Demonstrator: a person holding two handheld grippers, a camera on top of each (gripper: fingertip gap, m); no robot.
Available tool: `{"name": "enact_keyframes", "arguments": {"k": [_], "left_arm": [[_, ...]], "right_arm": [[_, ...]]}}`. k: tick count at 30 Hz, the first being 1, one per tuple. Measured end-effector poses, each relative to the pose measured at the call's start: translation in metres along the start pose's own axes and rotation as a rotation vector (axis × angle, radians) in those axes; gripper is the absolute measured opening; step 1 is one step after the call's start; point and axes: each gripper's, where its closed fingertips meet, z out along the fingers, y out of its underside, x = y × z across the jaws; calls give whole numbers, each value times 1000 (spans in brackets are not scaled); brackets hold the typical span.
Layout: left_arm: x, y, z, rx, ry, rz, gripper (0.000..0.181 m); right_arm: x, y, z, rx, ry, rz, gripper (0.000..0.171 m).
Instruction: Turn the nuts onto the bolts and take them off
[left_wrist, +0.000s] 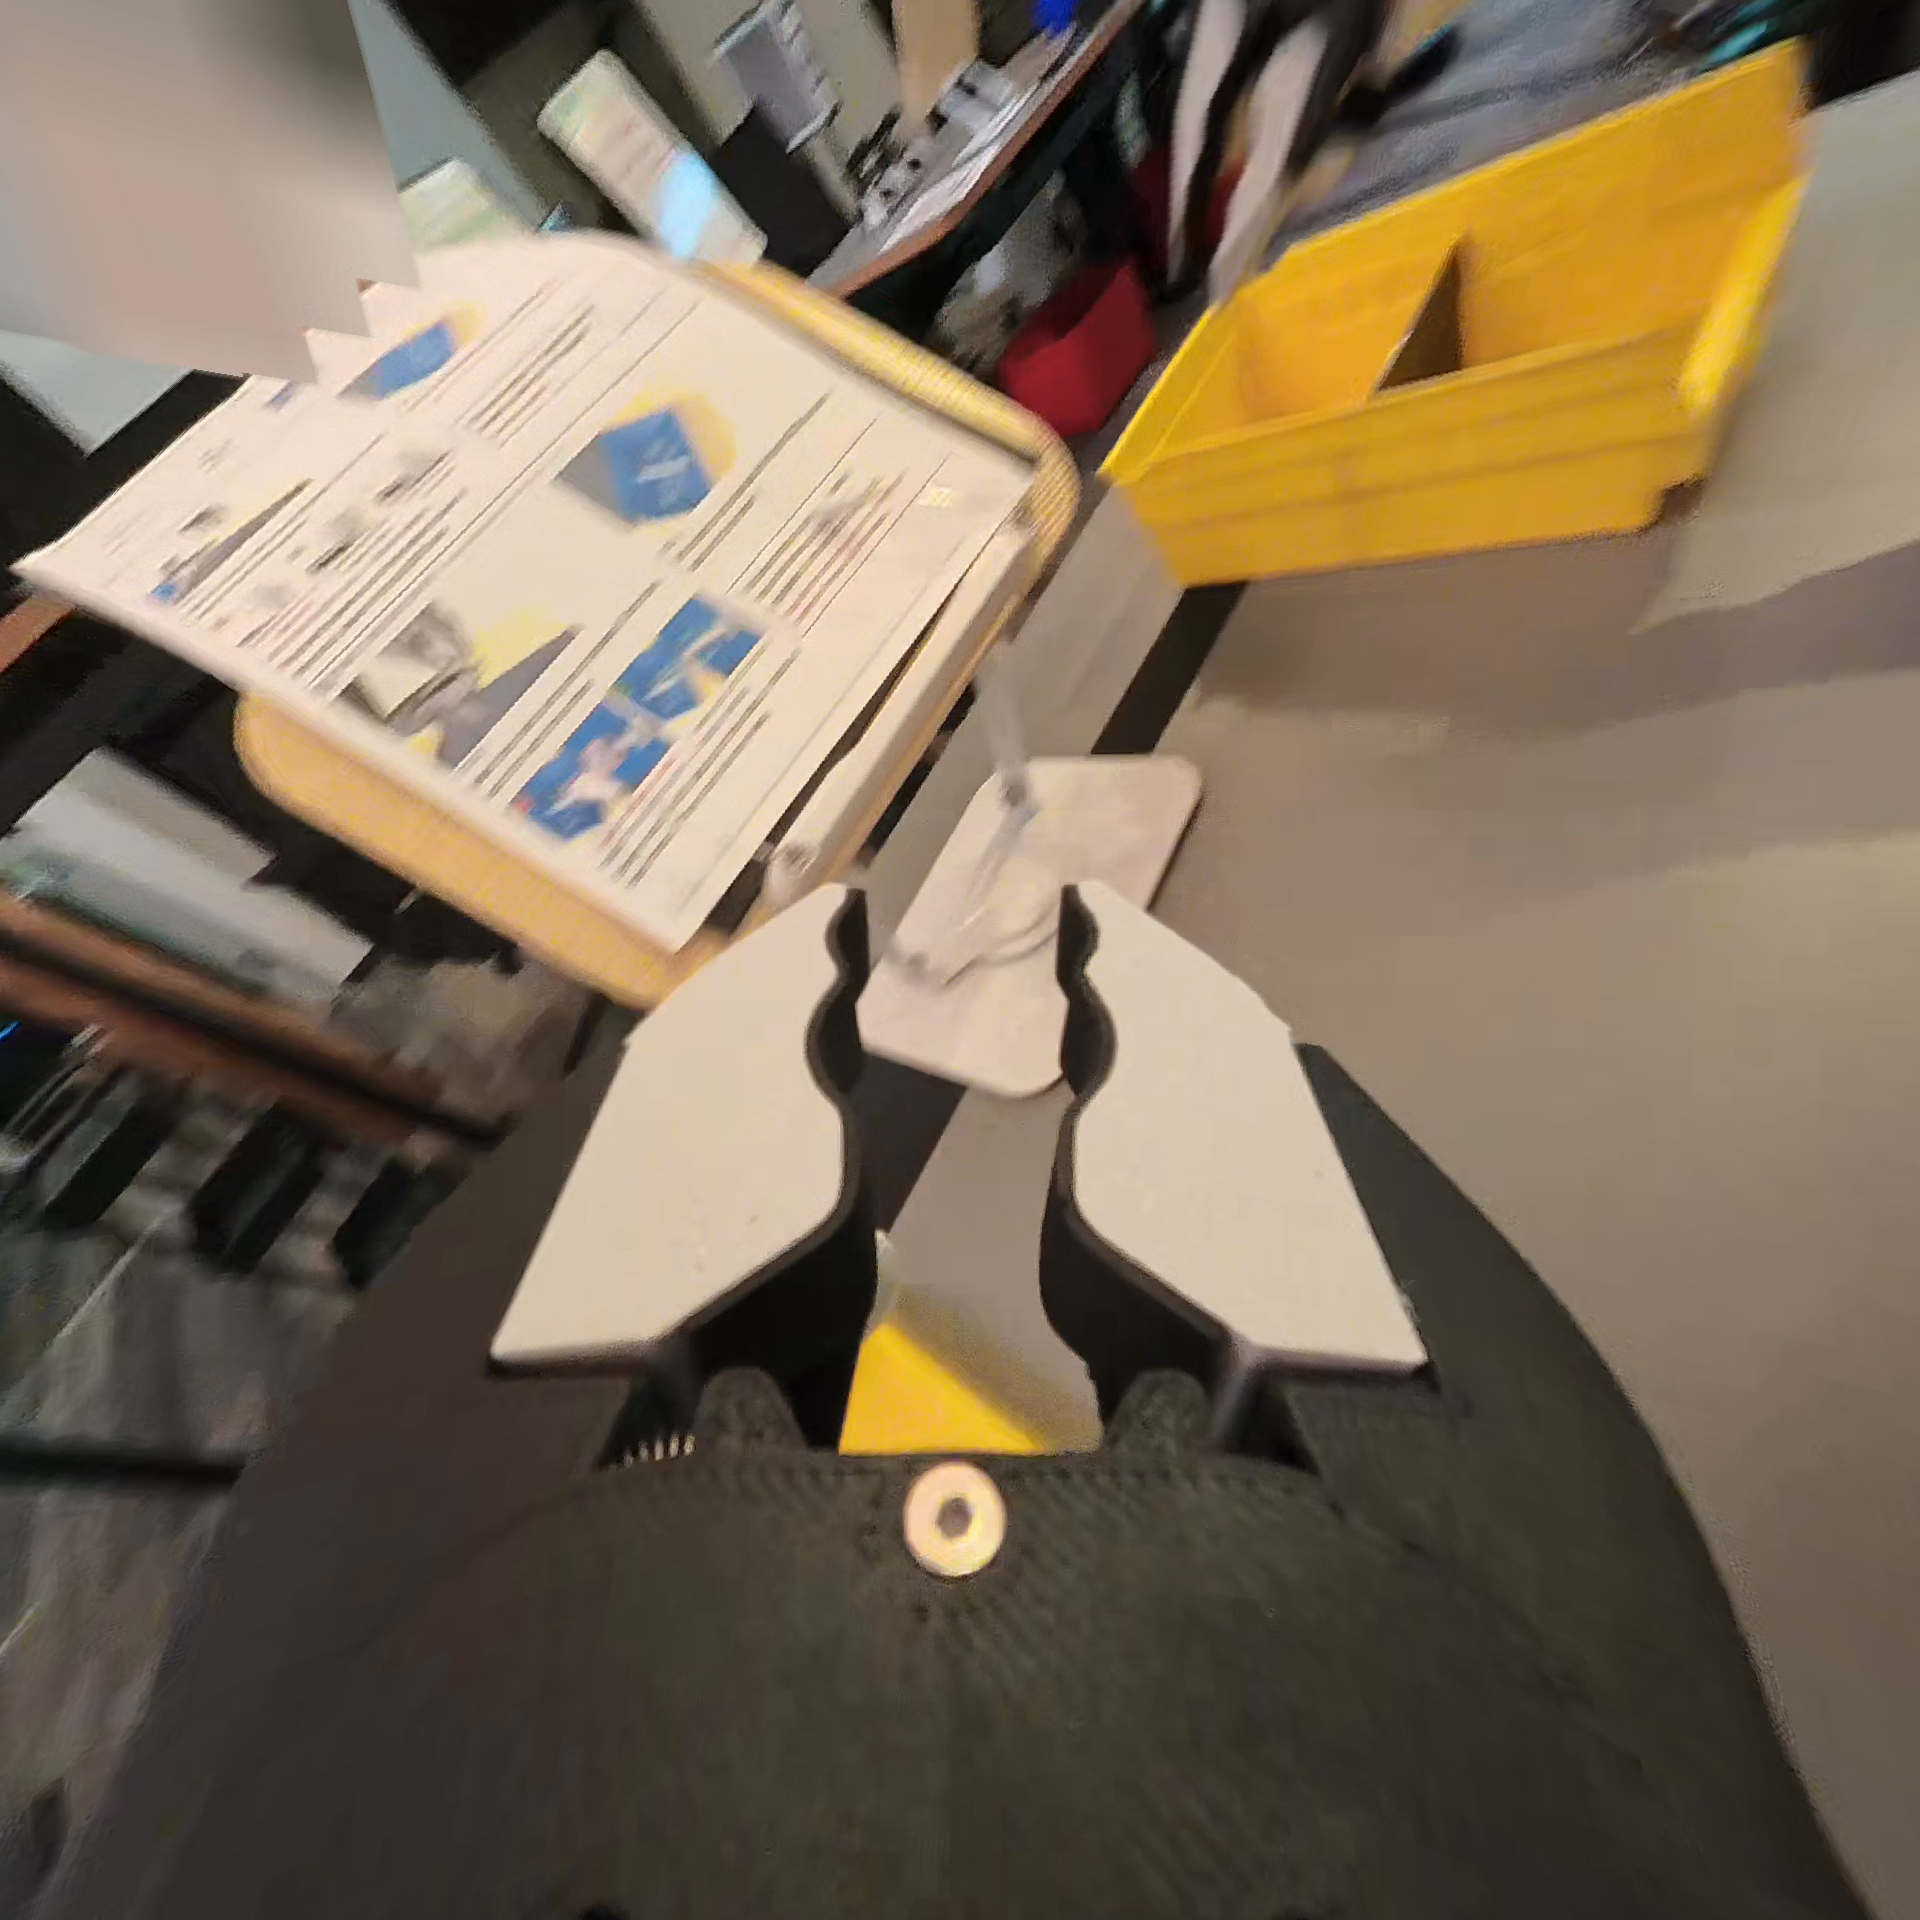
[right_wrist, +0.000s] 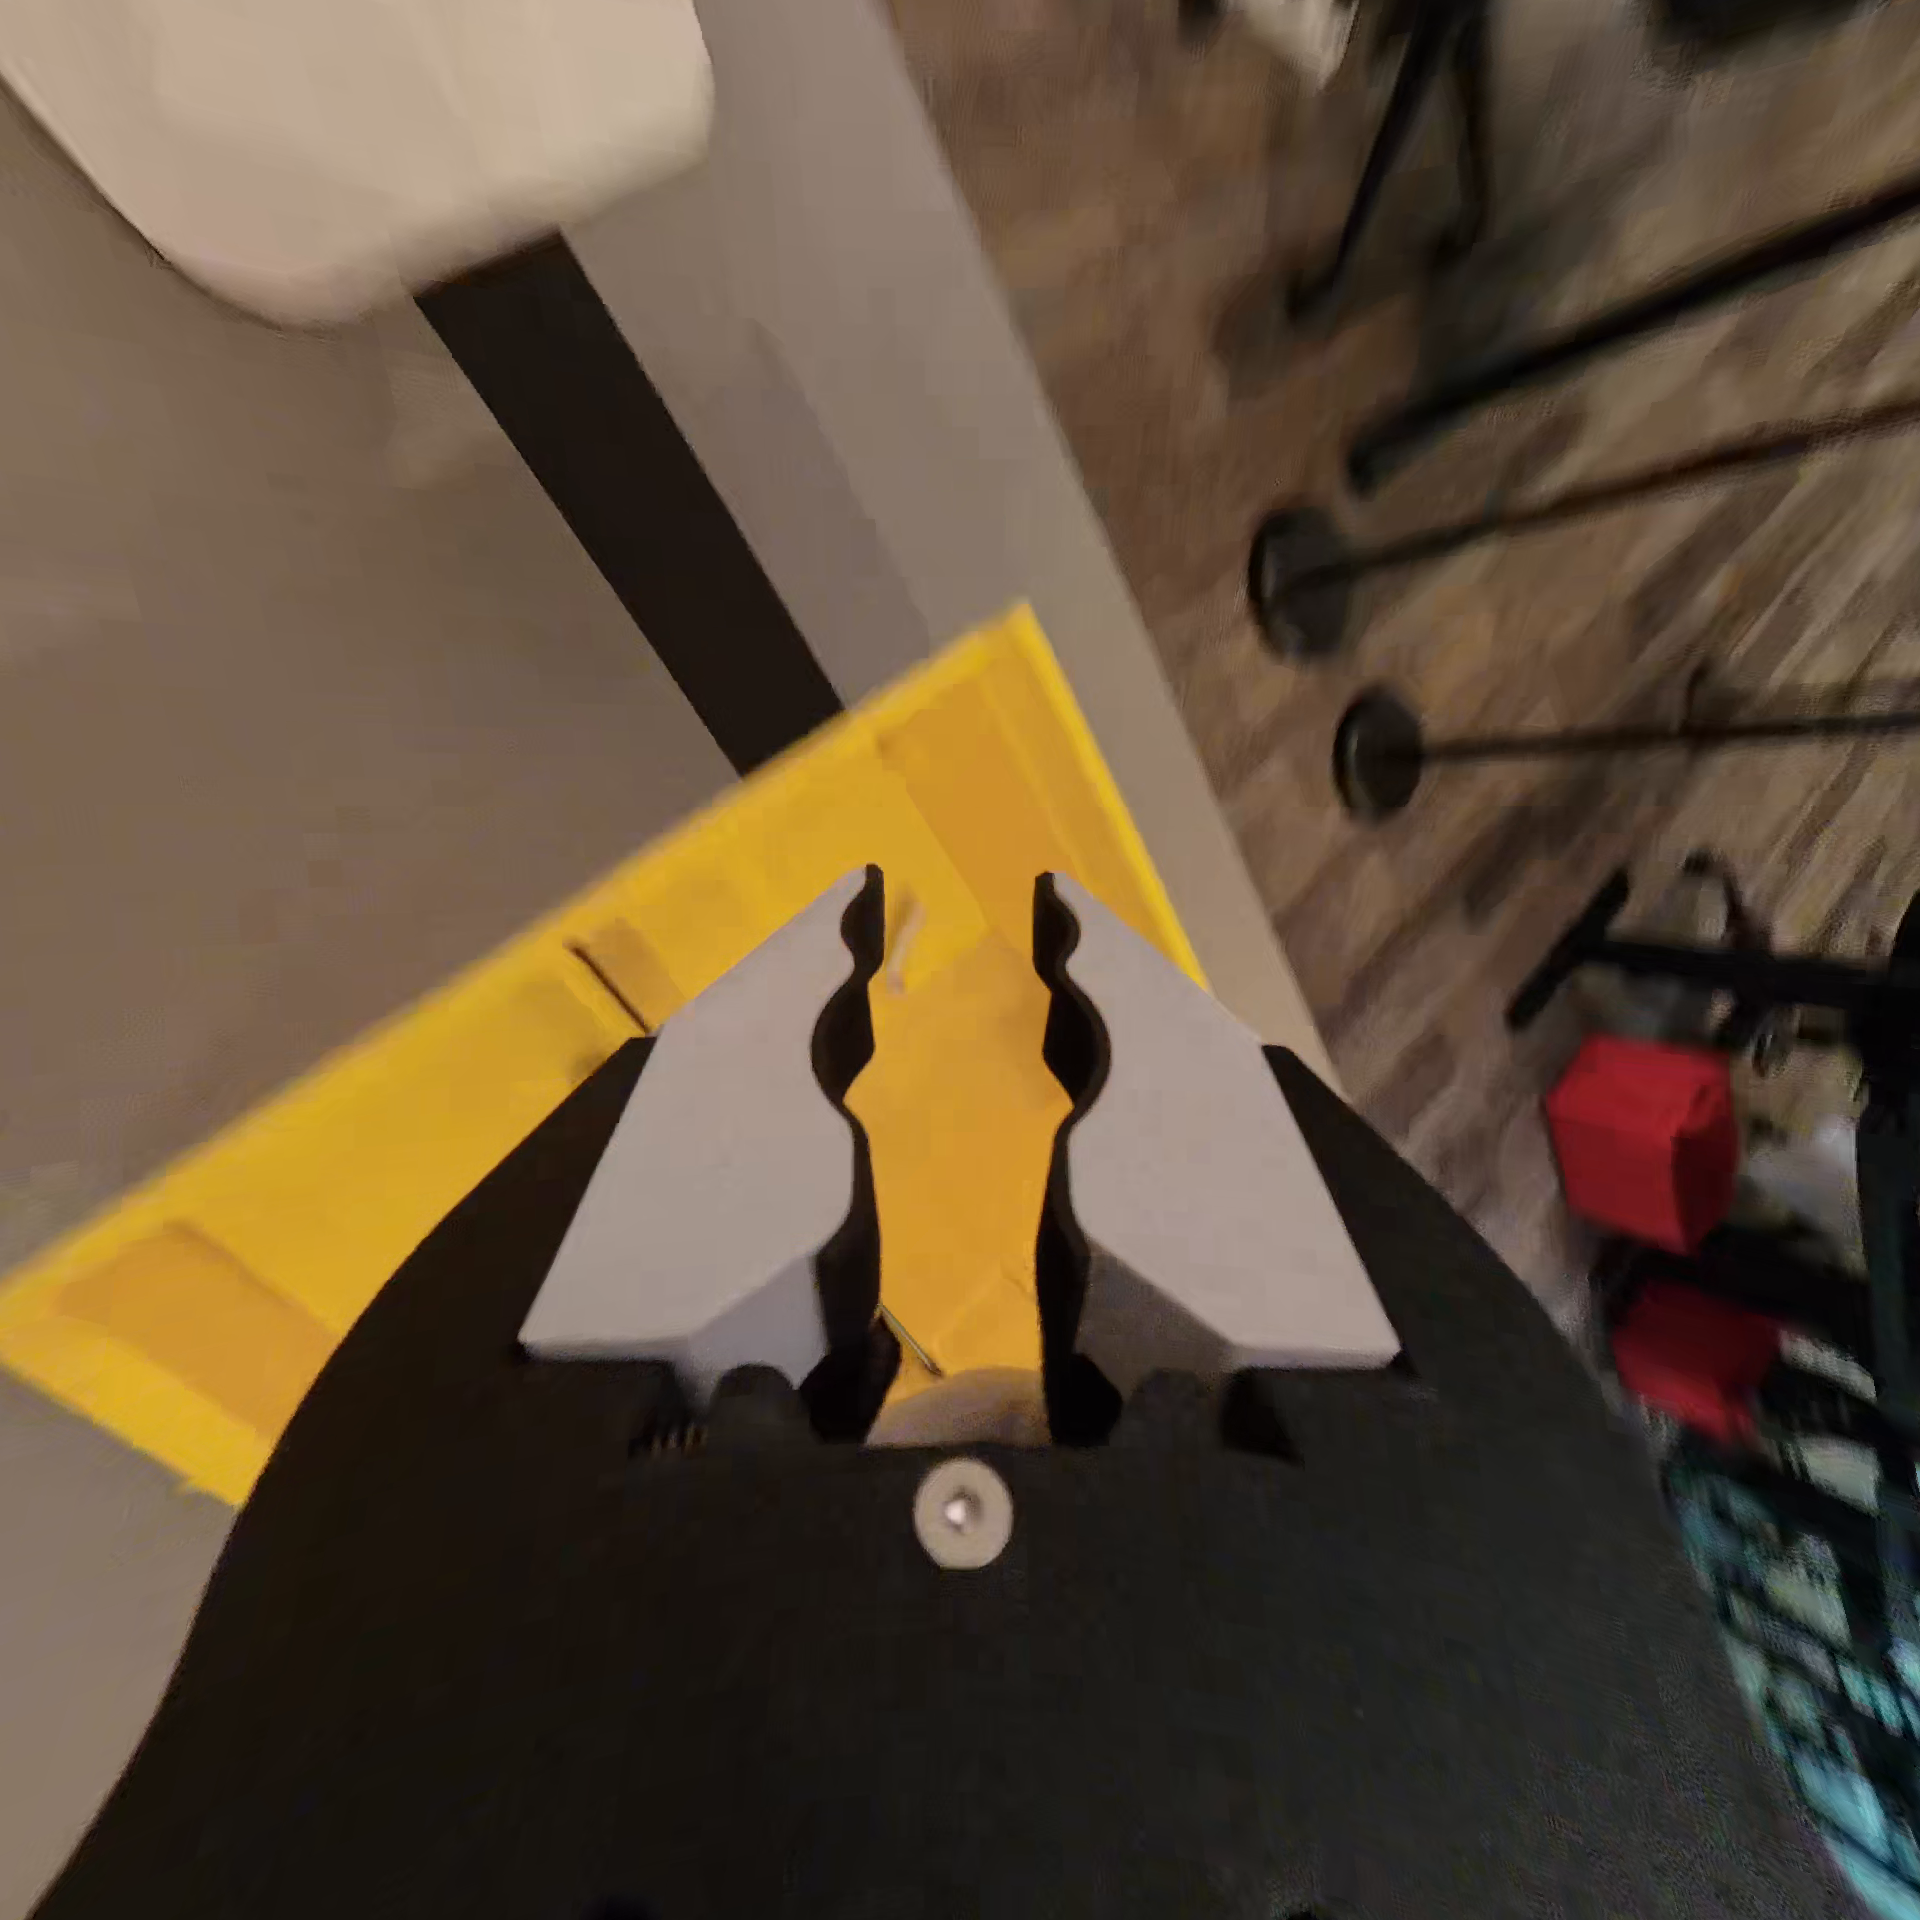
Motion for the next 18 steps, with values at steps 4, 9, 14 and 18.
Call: {"name": "enact_keyframes", "arguments": {"k": [4,9,14,18], "left_arm": [[-32,47,-24,-209,-135,15,34],[-51,125,-51,-524,-185,-35,31],[-36,203,-58,-765,-73,-176,27],[-21,248,-50,-896,5,-243,25]], "right_arm": [[-46,-96,-87,354,12,-88,24],[-123,-170,-151,653,-46,-213,23],[-180,-194,-158,773,-132,-266,24],[-203,-195,-147,797,-191,-285,24]]}}
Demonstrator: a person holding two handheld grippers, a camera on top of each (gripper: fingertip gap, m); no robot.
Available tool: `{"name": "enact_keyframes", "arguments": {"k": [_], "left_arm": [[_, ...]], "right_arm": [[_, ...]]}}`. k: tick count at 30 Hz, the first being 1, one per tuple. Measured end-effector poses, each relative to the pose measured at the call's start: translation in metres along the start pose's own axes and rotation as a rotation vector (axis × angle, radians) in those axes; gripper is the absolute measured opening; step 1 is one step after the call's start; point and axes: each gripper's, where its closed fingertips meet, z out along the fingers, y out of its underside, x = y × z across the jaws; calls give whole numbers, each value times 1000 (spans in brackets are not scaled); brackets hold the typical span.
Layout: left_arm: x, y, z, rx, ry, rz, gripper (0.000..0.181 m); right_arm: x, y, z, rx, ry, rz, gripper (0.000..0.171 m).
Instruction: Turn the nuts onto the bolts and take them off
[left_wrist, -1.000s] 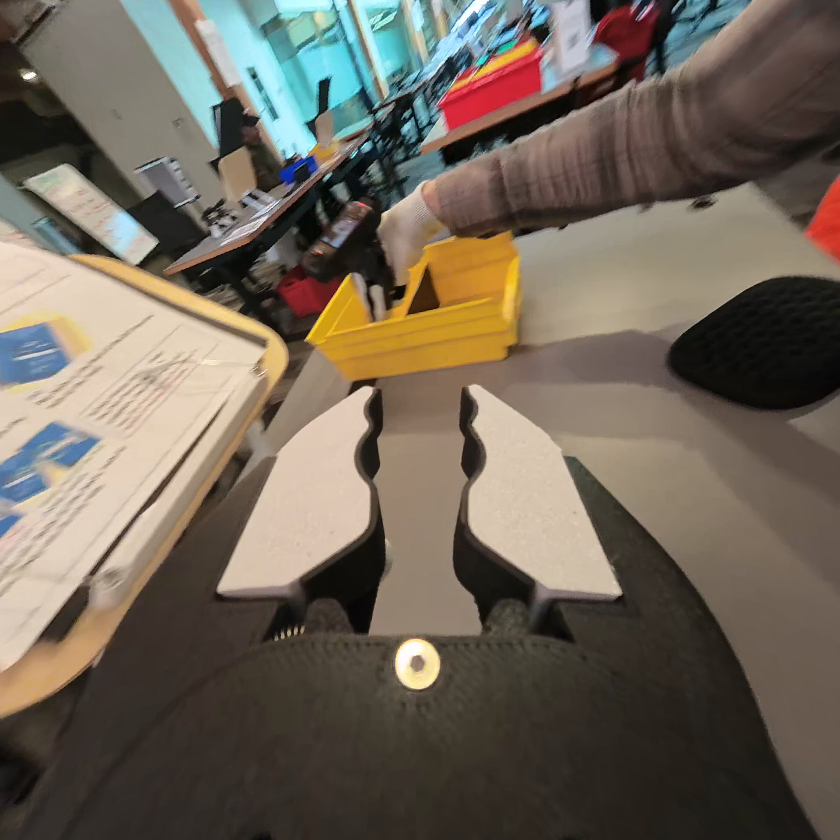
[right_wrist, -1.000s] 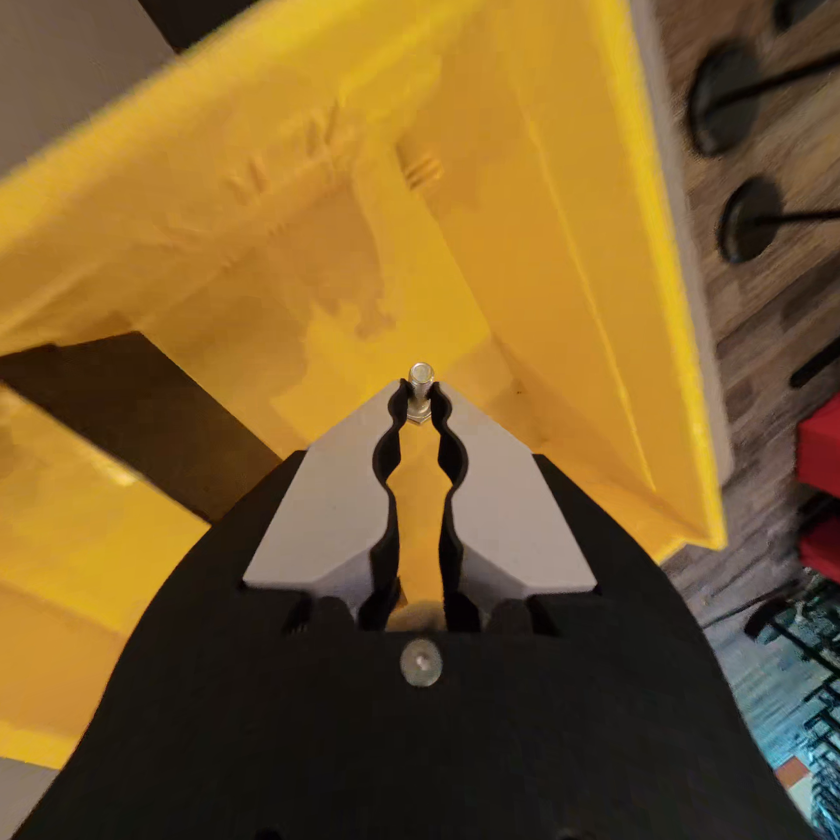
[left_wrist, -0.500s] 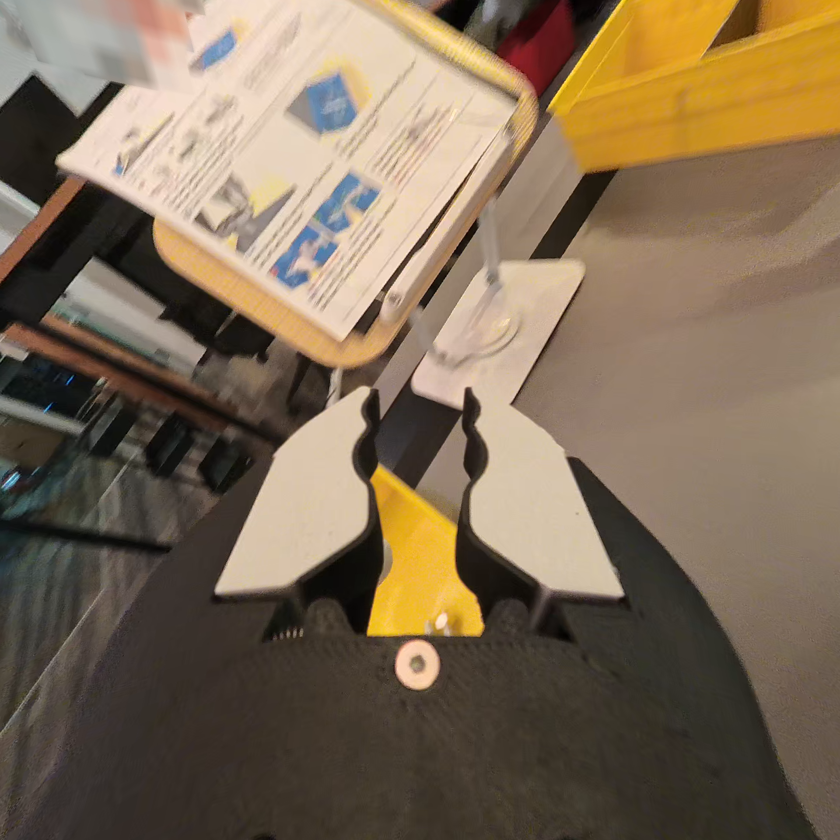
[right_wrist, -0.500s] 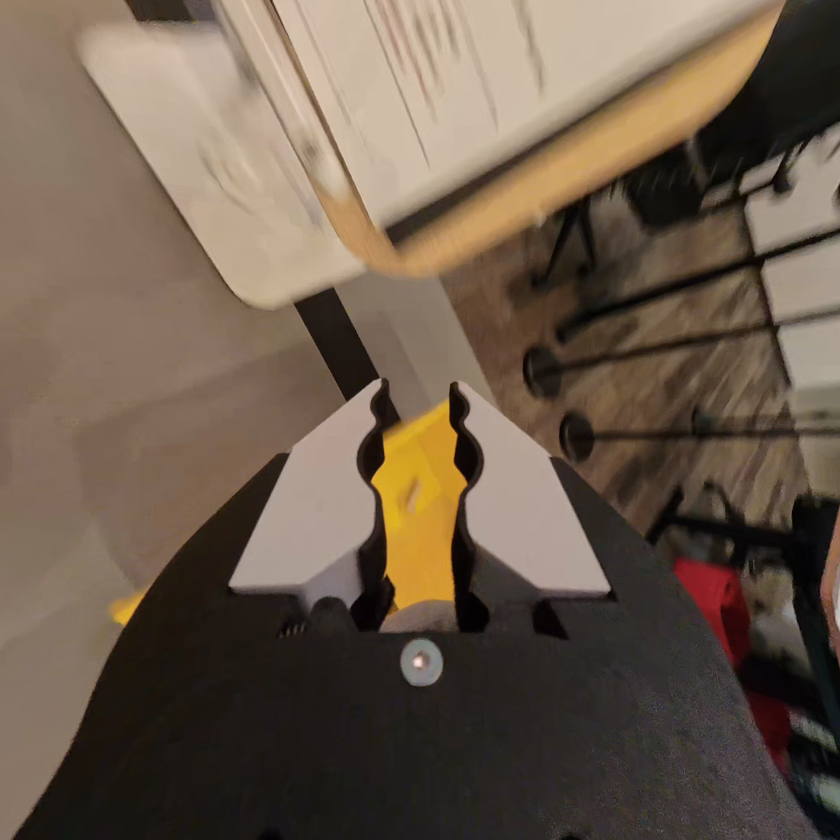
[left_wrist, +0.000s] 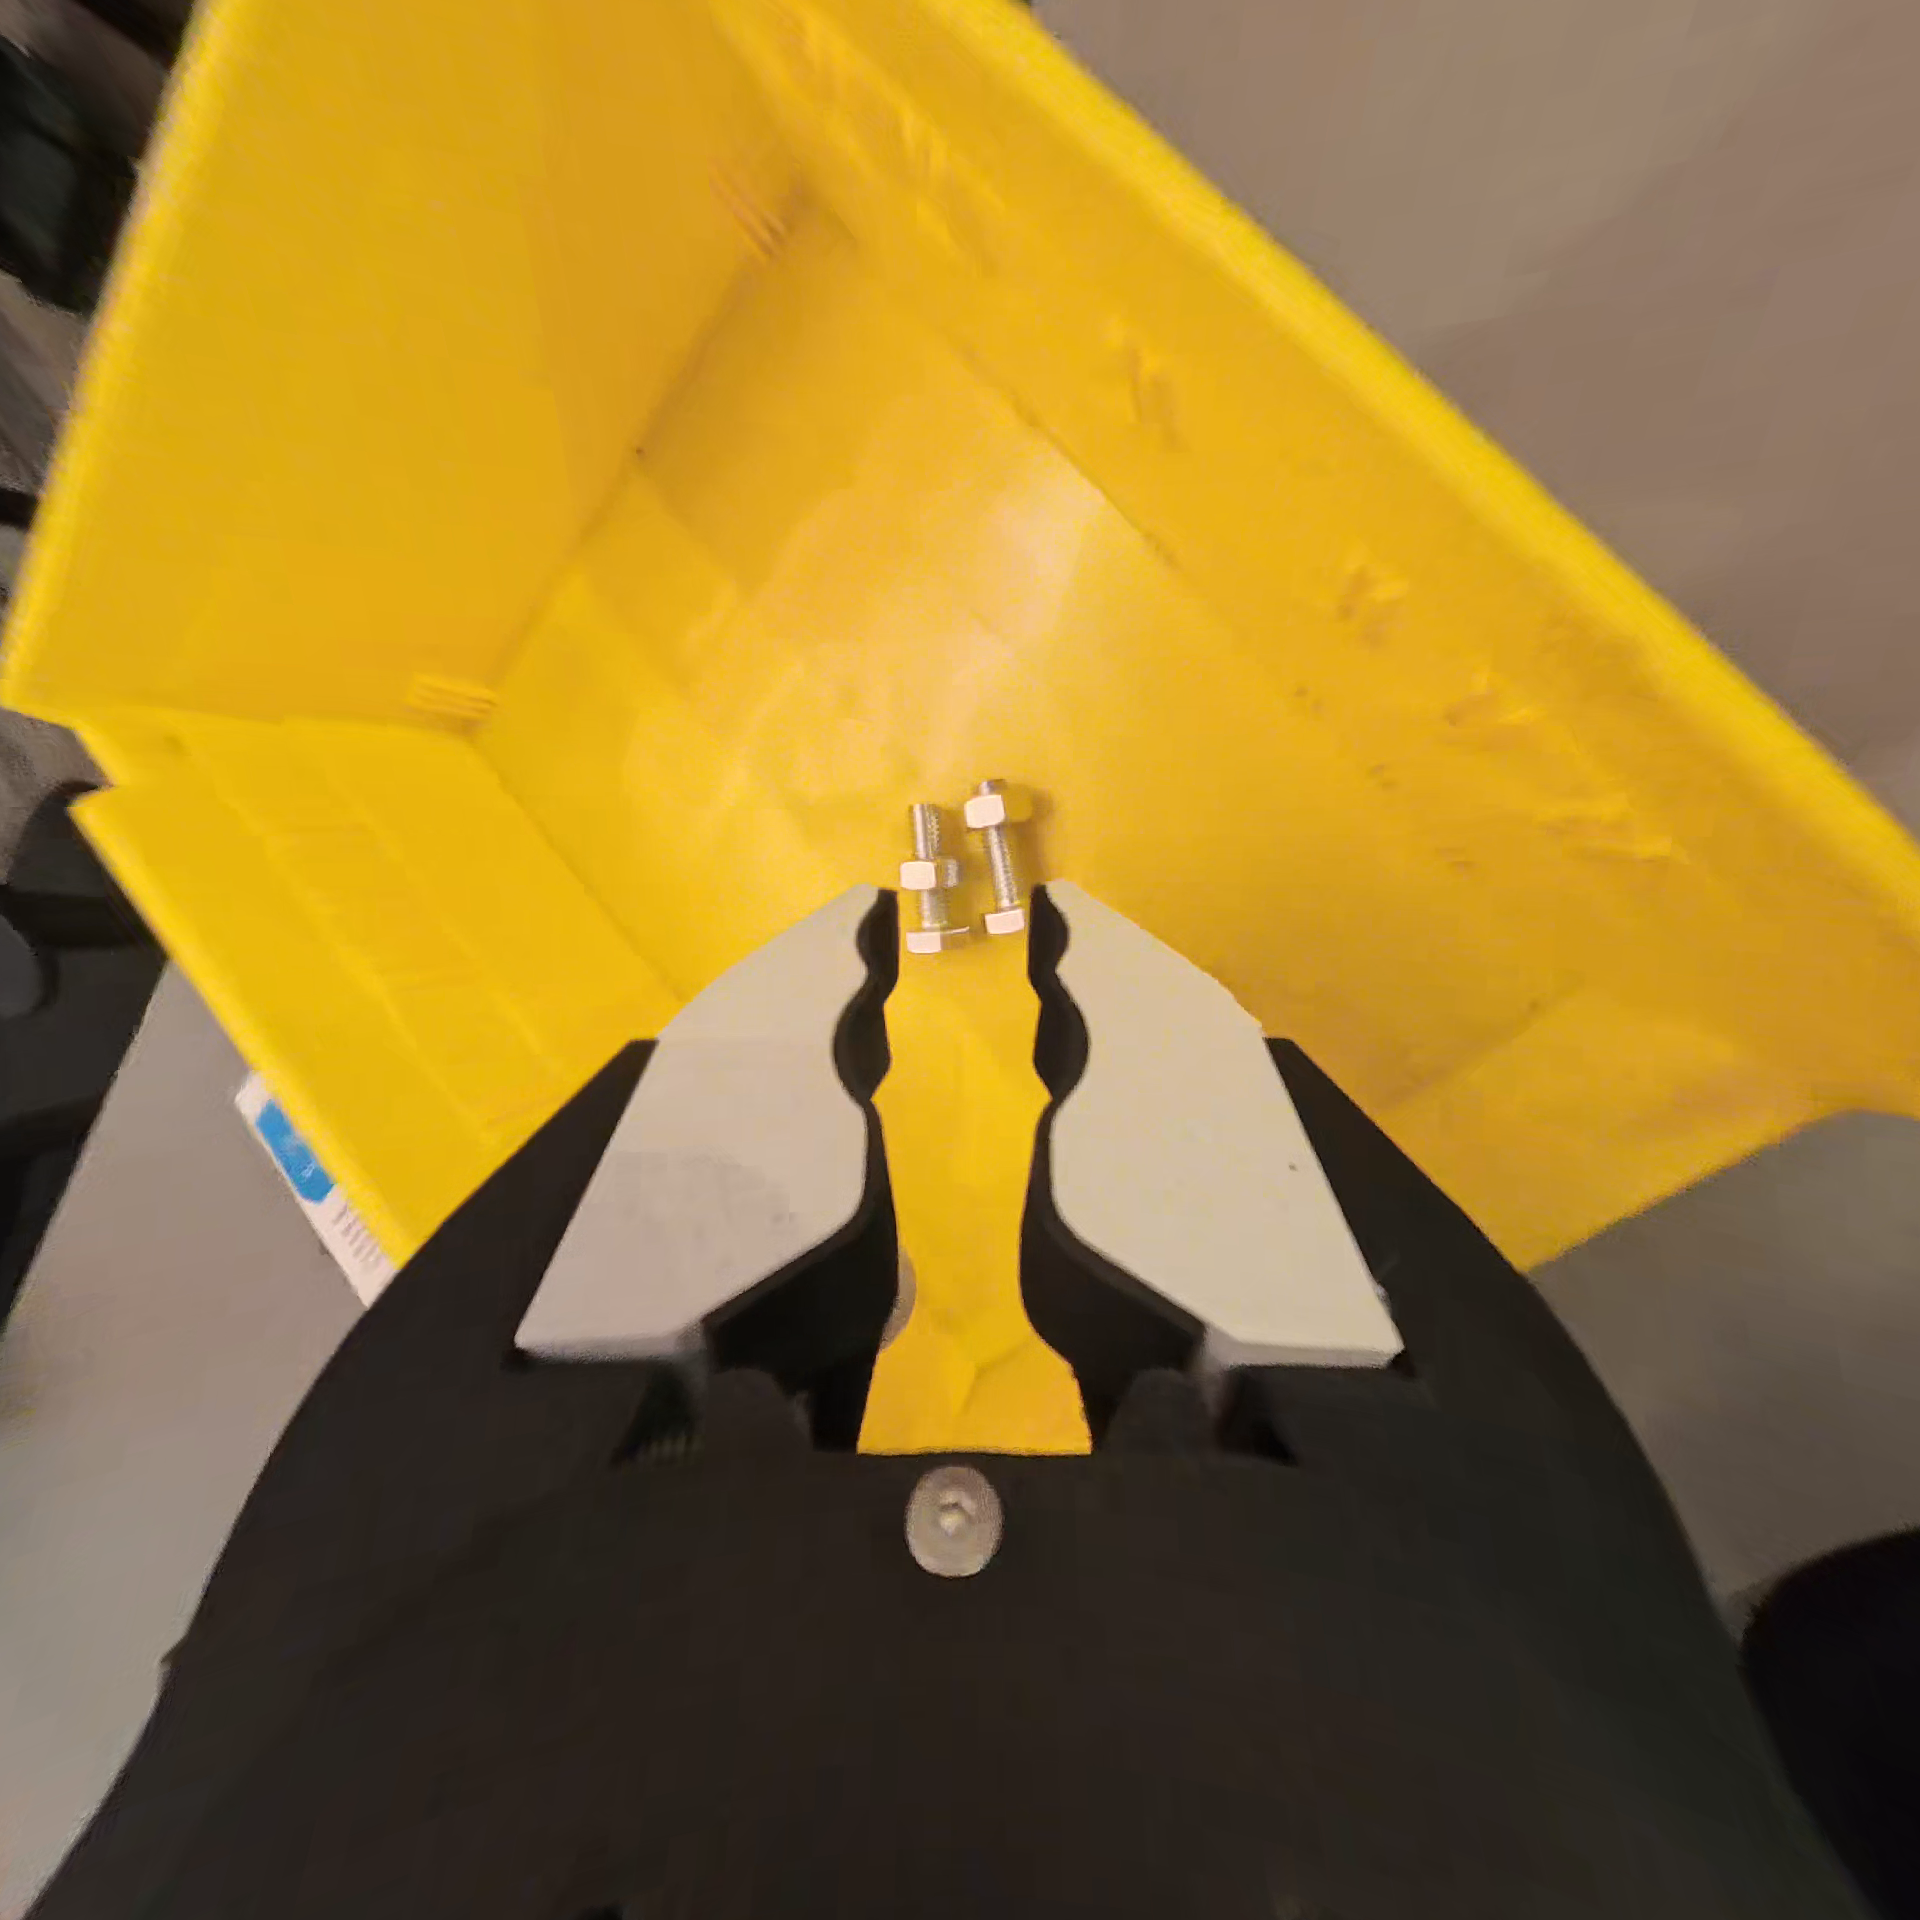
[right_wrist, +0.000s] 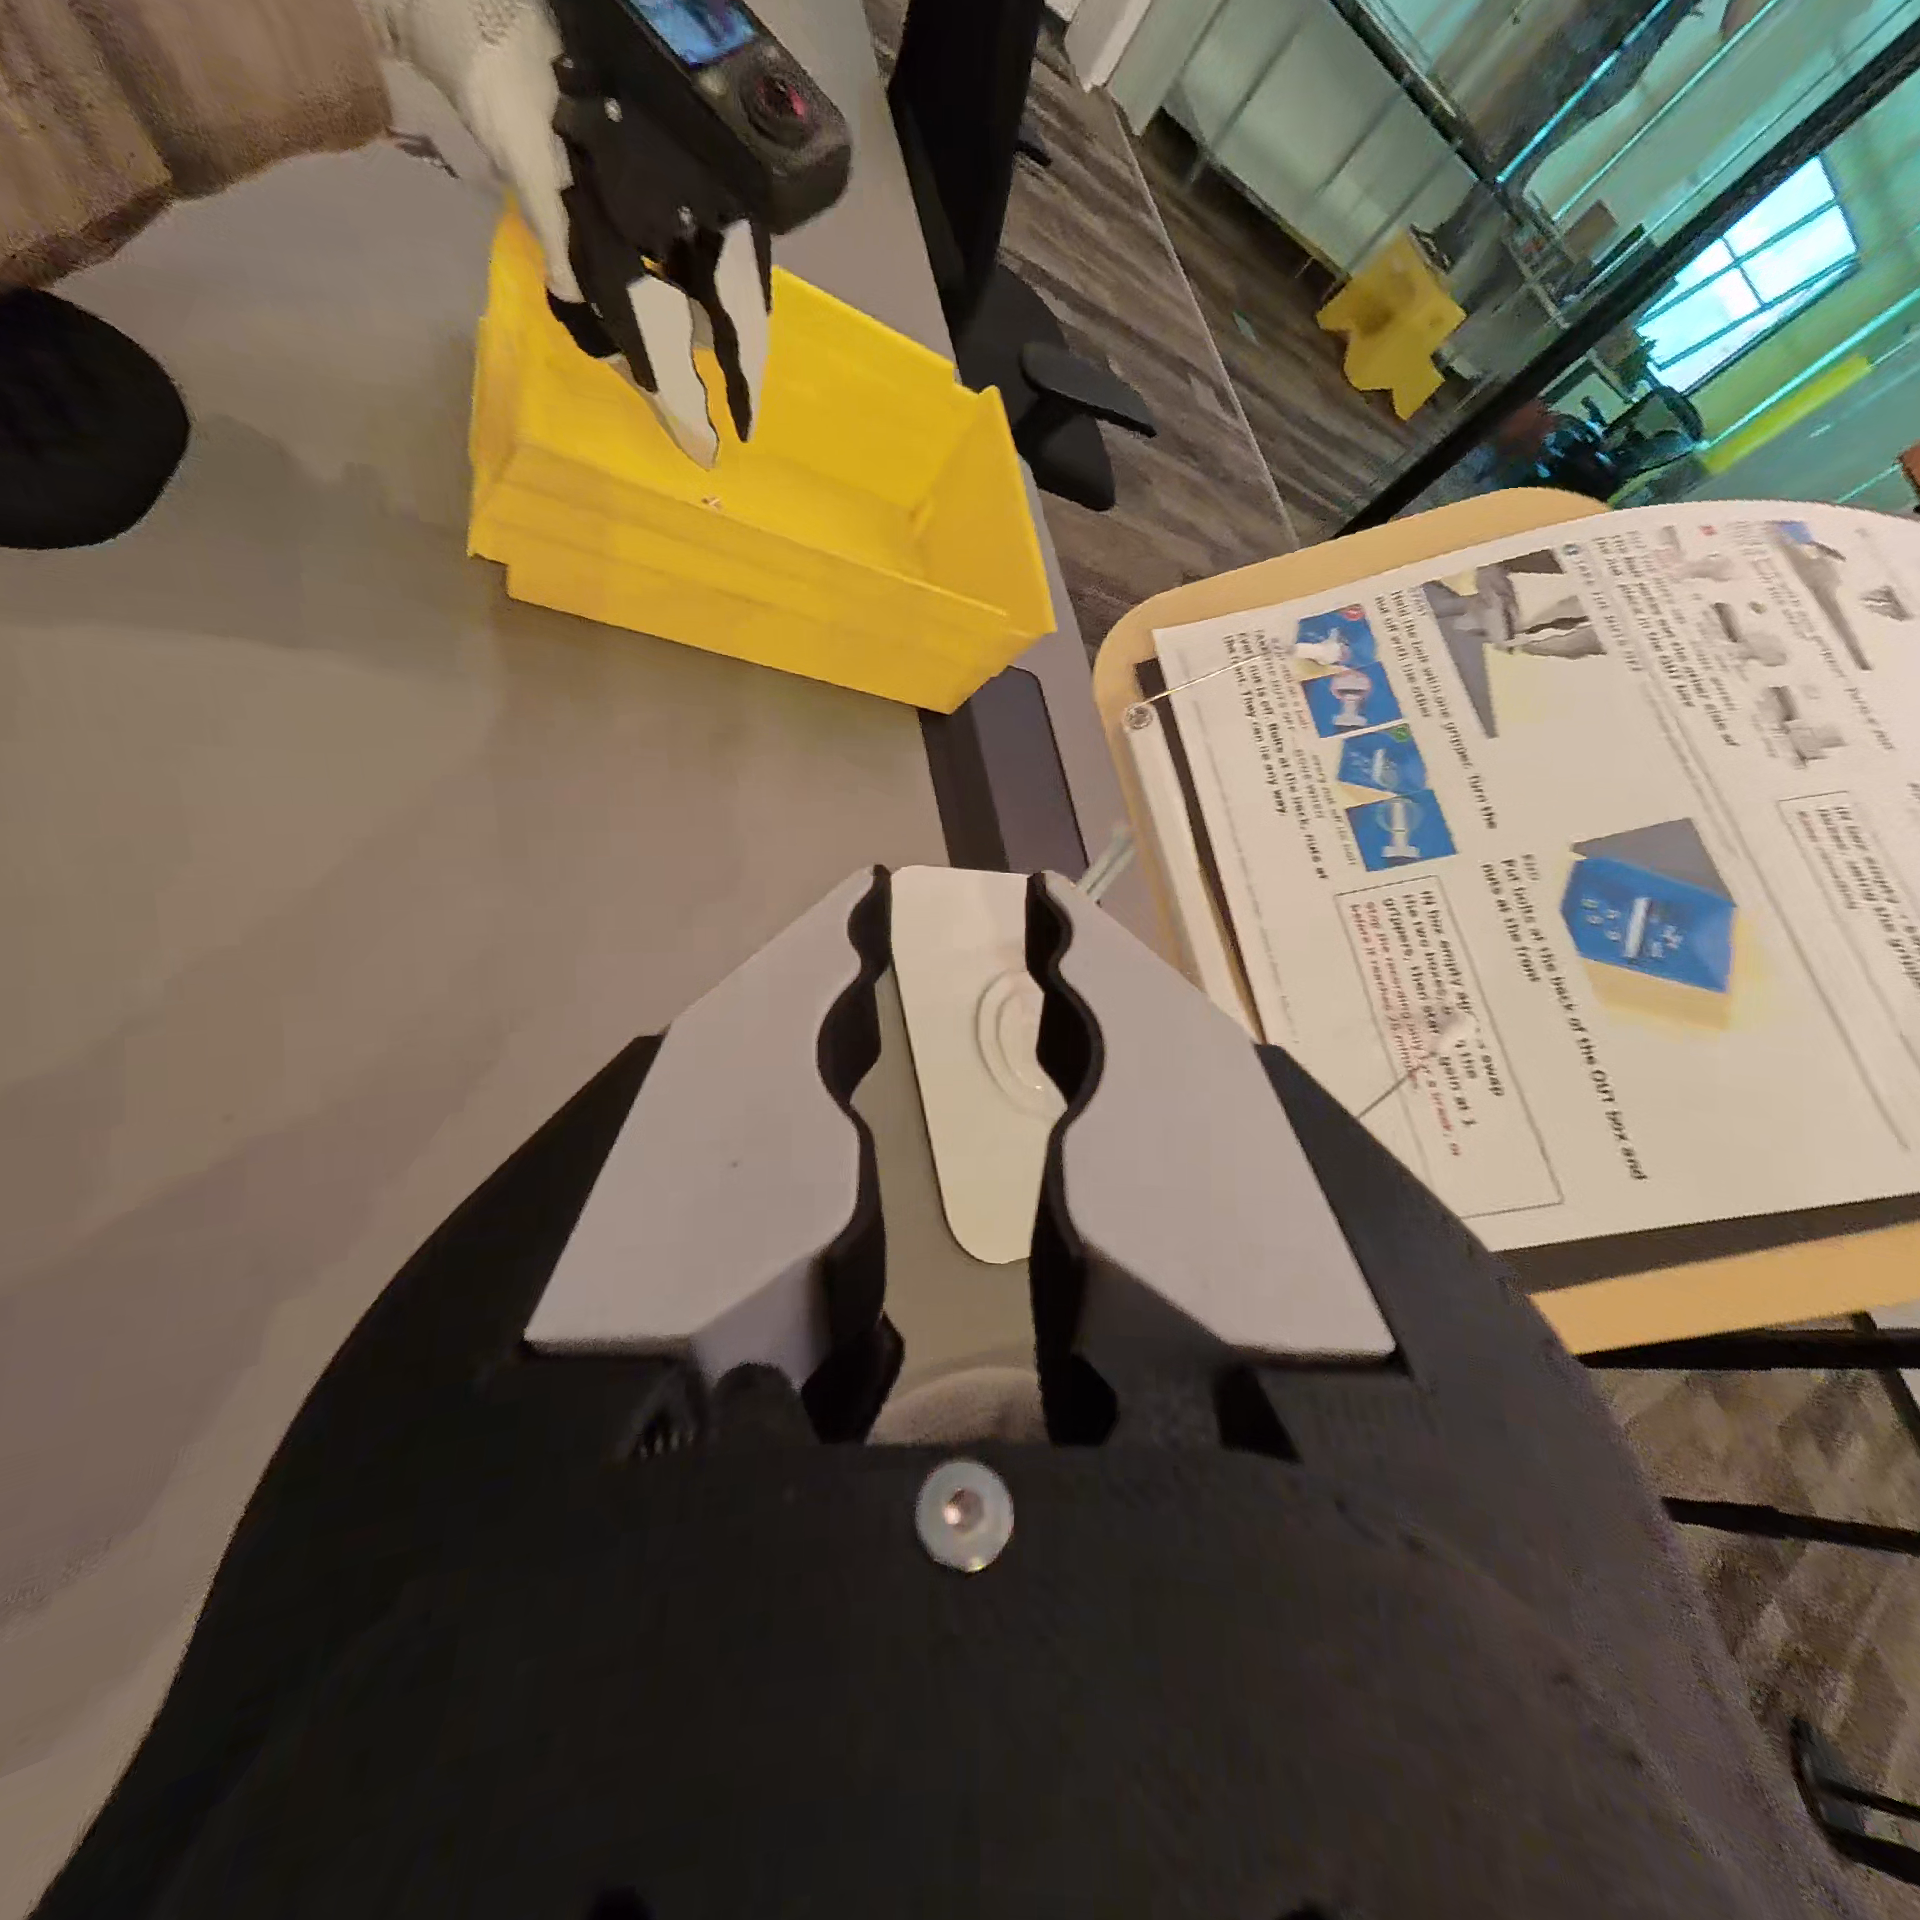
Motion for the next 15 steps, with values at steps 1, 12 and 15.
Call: {"name": "enact_keyframes", "arguments": {"k": [1,12,15], "left_arm": [[2,4,8,-28,19,-14,25],[10,23,60,-211,46,-47,10],[9,22,60,-194,53,-48,10]], "right_arm": [[-2,4,3,-7,-6,-2,24],[1,24,9,-59,12,-7,24],[-1,24,12,-70,10,-15,24]]}}
